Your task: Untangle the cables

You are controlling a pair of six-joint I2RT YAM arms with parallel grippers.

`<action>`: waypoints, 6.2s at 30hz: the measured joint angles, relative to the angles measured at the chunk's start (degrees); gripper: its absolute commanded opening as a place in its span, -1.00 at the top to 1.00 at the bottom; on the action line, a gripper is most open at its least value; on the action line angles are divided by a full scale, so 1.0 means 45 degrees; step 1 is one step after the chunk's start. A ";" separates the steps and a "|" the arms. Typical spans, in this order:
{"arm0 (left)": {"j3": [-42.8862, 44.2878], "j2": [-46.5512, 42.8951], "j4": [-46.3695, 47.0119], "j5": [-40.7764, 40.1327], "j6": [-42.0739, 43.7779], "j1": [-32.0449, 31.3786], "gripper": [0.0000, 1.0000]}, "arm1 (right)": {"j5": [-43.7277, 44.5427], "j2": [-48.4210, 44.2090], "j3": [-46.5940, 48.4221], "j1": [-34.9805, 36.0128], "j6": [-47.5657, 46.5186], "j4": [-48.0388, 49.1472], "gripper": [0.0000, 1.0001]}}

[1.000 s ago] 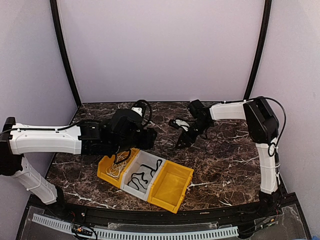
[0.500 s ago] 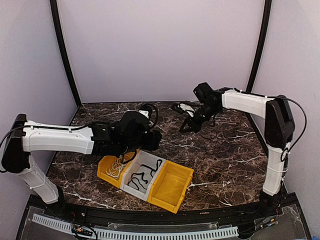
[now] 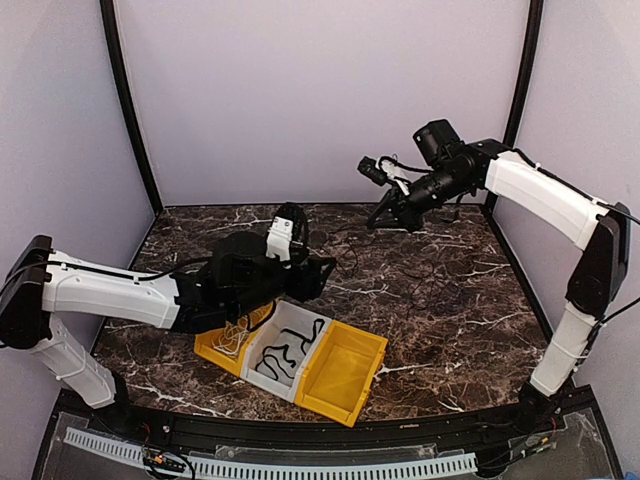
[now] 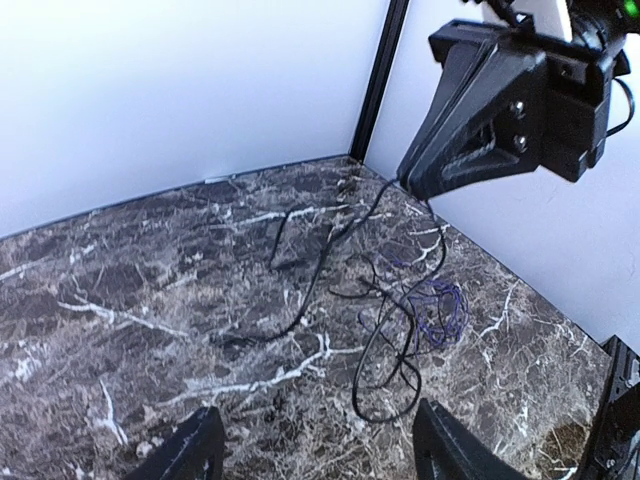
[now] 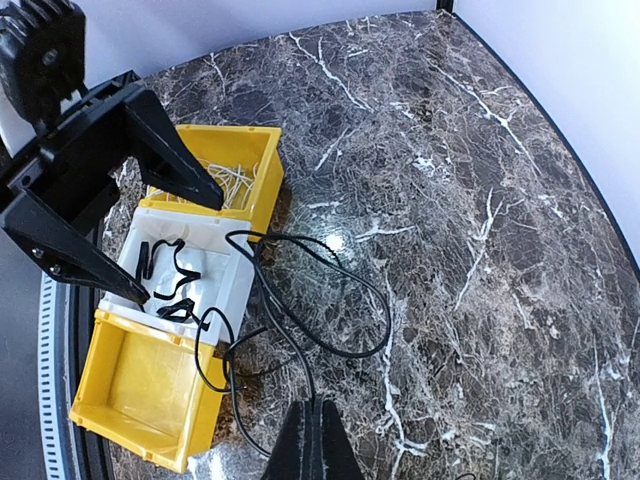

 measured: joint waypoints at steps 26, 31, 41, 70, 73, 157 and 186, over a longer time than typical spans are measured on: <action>0.2370 0.2195 0.0398 -0.0398 0.4167 0.0000 -0.27 | -0.0680 -0.1209 -0.0908 0.0146 -0.0146 -0.0325 1.00; 0.2040 0.1287 -0.0019 -0.0126 0.3497 0.0019 -0.58 | -0.0393 -0.1695 -0.1632 0.0204 -0.0374 -0.0248 1.00; 0.2948 -0.0937 -0.3186 0.2880 -0.0267 0.0680 -0.43 | 0.2497 -0.4226 -0.4065 0.1234 -0.2365 0.1025 1.00; 0.5722 0.3628 -0.4012 1.0516 -0.5508 0.2472 0.35 | 0.5008 -0.4653 -0.4143 0.2667 -0.4294 0.1564 1.00; 0.5897 0.4255 -0.3866 1.0613 -0.5557 0.2506 0.39 | 0.5066 -0.4653 -0.4153 0.2764 -0.4303 0.1574 1.00; -0.3143 -1.0914 -0.6698 -0.0311 -0.3881 0.6091 -0.19 | 0.4197 0.4153 0.0282 0.6193 -0.2079 0.1321 1.00; -0.2720 -0.8043 -0.6295 0.1773 -0.2997 0.6091 -0.14 | 0.5901 0.0369 -0.2055 0.5649 -0.1379 0.1321 0.12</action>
